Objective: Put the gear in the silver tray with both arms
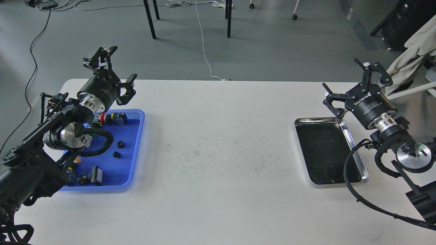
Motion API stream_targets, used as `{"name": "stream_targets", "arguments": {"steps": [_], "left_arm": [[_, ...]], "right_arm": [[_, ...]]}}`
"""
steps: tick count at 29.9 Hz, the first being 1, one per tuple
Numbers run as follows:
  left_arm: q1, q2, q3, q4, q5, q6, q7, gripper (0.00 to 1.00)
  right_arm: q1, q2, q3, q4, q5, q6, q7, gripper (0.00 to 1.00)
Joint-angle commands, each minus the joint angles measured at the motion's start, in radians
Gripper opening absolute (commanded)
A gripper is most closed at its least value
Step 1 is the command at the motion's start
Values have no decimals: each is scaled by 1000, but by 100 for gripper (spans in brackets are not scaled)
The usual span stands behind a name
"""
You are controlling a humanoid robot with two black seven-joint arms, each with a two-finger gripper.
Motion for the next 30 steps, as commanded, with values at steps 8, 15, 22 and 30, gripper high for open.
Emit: {"name": "stream_targets", "arguments": {"steps": [8,15,22,30], "left_arm": [[8,37,1,-5,4,-1,-24,98],[10,45,1,-11,4,0,-22,98],[7,62,-1,-21,31,22,-30,98],[17,269,97,-257,276,34,-16,98]], "right_arm": [[-6,1,-10,2,1,-3,0,99],[-6,11,-9,2,1,-3,0,99],[-3,11,-9,3,1,-3,0,99],[0,4,-7,0,-1,-5,0,99]]}}
